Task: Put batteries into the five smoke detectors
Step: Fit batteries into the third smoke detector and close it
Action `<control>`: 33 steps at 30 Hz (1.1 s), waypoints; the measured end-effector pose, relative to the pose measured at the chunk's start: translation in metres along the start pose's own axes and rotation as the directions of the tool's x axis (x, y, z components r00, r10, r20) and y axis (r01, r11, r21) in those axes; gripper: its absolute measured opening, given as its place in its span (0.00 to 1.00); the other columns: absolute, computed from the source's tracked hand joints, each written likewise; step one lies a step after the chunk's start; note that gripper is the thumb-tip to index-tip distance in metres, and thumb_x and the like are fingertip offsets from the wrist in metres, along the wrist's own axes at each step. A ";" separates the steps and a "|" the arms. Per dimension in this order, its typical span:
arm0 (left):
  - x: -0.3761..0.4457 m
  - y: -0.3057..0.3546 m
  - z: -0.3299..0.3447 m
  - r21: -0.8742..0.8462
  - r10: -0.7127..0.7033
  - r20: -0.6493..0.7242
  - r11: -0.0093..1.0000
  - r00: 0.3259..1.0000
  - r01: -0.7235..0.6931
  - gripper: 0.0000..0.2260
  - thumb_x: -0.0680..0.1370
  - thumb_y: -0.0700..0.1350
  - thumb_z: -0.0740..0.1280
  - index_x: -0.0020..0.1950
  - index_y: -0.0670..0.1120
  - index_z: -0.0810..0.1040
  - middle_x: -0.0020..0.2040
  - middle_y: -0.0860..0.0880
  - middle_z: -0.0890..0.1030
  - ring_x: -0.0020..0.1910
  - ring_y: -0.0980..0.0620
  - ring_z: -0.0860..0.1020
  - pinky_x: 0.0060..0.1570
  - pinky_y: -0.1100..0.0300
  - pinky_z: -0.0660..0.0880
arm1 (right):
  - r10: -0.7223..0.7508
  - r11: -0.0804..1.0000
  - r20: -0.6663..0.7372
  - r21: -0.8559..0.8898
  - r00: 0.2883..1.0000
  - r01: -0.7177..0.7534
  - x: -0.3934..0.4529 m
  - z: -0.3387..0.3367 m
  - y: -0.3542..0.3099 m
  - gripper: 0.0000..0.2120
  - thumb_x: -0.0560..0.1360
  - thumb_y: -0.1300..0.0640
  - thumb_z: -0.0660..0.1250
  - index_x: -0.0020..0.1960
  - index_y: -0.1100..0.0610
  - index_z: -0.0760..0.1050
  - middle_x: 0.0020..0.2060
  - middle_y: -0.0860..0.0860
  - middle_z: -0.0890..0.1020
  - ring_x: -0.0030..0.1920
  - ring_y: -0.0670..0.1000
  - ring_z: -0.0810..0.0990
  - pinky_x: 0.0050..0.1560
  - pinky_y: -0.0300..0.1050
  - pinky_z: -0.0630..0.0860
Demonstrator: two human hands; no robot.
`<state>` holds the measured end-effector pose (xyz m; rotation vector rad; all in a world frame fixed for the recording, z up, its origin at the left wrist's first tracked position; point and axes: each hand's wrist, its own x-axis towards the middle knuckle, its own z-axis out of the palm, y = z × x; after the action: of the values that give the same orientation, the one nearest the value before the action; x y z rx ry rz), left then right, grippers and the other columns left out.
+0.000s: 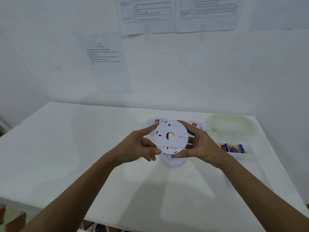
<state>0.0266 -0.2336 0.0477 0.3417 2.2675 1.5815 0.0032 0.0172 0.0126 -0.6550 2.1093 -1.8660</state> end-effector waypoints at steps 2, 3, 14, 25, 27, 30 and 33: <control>-0.002 0.000 -0.019 -0.049 -0.019 0.040 0.999 0.999 0.021 0.29 0.77 0.44 0.71 0.74 0.60 0.64 0.48 0.39 0.84 0.48 0.42 0.83 0.51 0.52 0.80 | -0.014 1.000 -0.027 -0.024 1.000 0.013 0.016 0.012 -0.001 0.47 0.62 0.72 0.80 0.73 0.46 0.67 0.65 0.43 0.77 0.63 0.50 0.78 0.55 0.49 0.81; -0.003 0.000 -0.028 -0.093 -0.034 0.058 0.995 0.998 0.039 0.26 0.78 0.47 0.69 0.74 0.59 0.65 0.50 0.39 0.84 0.50 0.42 0.83 0.55 0.50 0.79 | -0.025 0.999 -0.034 -0.033 0.999 0.024 0.023 0.018 -0.001 0.47 0.62 0.72 0.80 0.73 0.46 0.67 0.65 0.43 0.77 0.63 0.50 0.78 0.54 0.49 0.82; 0.010 -0.023 -0.104 -0.157 -0.181 0.105 0.968 0.978 0.196 0.31 0.74 0.65 0.64 0.59 0.38 0.81 0.53 0.40 0.84 0.54 0.43 0.83 0.62 0.49 0.75 | -0.048 0.972 0.079 -0.226 0.996 0.065 0.083 0.082 -0.006 0.37 0.73 0.58 0.75 0.75 0.41 0.60 0.72 0.43 0.72 0.69 0.48 0.74 0.63 0.42 0.76; 0.011 -0.039 -0.140 -0.130 0.008 -0.203 0.991 0.979 -0.035 0.23 0.70 0.60 0.69 0.49 0.41 0.85 0.47 0.46 0.86 0.48 0.48 0.85 0.54 0.57 0.80 | 0.247 0.968 -0.064 -0.032 0.967 -0.249 0.114 0.101 -0.001 0.40 0.66 0.22 0.63 0.74 0.39 0.66 0.72 0.39 0.71 0.69 0.44 0.73 0.73 0.53 0.67; 0.010 -0.044 -0.148 -0.047 0.079 -0.254 0.994 0.964 -0.094 0.17 0.69 0.58 0.71 0.50 0.49 0.85 0.47 0.53 0.86 0.50 0.54 0.84 0.54 0.60 0.79 | 0.245 0.967 -0.032 -0.066 0.969 -0.247 0.117 0.105 -0.007 0.37 0.71 0.27 0.62 0.73 0.45 0.69 0.67 0.43 0.77 0.66 0.45 0.76 0.72 0.52 0.69; 0.009 -0.047 -0.155 -0.051 0.166 -0.273 0.981 0.948 -0.187 0.12 0.67 0.49 0.74 0.49 0.56 0.82 0.43 0.62 0.84 0.46 0.64 0.82 0.49 0.67 0.78 | 0.207 0.971 -0.010 -0.119 0.978 -0.207 0.120 0.112 -0.017 0.31 0.75 0.32 0.62 0.67 0.53 0.75 0.63 0.50 0.80 0.65 0.48 0.78 0.71 0.54 0.71; 0.008 -0.048 -0.161 -0.089 0.236 -0.231 0.961 0.944 -0.262 0.19 0.63 0.38 0.77 0.50 0.55 0.80 0.44 0.63 0.84 0.48 0.63 0.82 0.48 0.69 0.77 | 0.179 0.972 0.011 -0.155 0.984 -0.175 0.124 0.116 -0.023 0.32 0.70 0.36 0.68 0.67 0.54 0.75 0.62 0.47 0.82 0.64 0.47 0.79 0.67 0.49 0.75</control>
<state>-0.0481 -0.3843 0.0515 0.4593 2.3511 1.9603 -0.0462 -0.1459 0.0316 -0.4994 2.2312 -1.6065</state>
